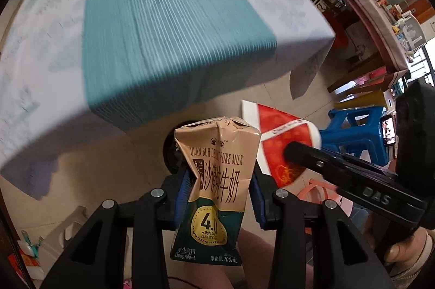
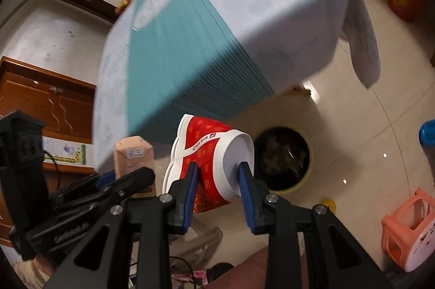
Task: Collect trash
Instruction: 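Carry the red cup and milk carton over the bin, then open both tools above the bin to drop the cup and carton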
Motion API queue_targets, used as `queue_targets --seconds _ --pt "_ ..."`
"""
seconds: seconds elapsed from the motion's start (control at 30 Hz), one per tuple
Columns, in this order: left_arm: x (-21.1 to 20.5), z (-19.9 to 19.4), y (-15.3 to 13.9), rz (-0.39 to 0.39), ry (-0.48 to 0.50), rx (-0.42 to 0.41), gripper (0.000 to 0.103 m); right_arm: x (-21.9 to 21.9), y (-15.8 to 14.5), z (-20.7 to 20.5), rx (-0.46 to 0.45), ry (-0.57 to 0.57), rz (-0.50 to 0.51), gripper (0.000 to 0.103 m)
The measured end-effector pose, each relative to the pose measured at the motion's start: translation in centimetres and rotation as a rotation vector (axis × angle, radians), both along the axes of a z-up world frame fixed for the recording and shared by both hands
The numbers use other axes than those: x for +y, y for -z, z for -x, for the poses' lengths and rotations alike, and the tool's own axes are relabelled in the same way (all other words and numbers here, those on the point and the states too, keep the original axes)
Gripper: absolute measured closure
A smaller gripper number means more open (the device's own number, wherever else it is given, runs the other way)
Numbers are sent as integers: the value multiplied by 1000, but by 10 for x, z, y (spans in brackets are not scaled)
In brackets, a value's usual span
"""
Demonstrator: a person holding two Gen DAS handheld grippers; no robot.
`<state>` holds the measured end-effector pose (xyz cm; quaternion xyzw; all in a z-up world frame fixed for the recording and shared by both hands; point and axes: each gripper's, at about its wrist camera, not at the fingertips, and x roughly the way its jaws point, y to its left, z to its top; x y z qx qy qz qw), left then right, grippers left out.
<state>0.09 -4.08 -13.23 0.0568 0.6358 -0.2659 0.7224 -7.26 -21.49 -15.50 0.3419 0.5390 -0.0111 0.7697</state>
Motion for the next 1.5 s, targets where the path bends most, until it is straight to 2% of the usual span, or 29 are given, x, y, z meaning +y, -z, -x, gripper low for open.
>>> queue_targets --seconds 0.2,0.47,0.5,0.57,0.63,0.67,0.73,0.87,1.03,1.5 --pt "-12 12 83 -69 -51 24 65 -12 82 -1 99 -22 12 73" --pt "-10 1 168 -131 -123 33 63 -16 194 -17 197 -46 24 73" --pt "-10 0 176 -138 -127 32 61 -14 201 -20 199 -48 21 72" --pt "-6 -1 192 -150 -140 39 47 -11 221 -28 203 -56 20 71" --pt "-1 -4 205 -148 -162 51 28 -10 233 -35 213 -55 20 70" --pt "0 -5 210 -147 -170 61 25 -9 243 -39 226 -51 17 68" --pt "4 -7 217 -158 -190 68 21 -8 253 -43 241 -48 19 55" --pt "12 -9 226 -181 -228 57 17 -6 265 -45 262 -50 34 51" --pt "19 -8 222 -191 -262 24 17 -4 258 -39 252 -67 85 46" --pt "34 -16 206 -192 -330 -37 17 -1 238 -46 174 -88 159 46"
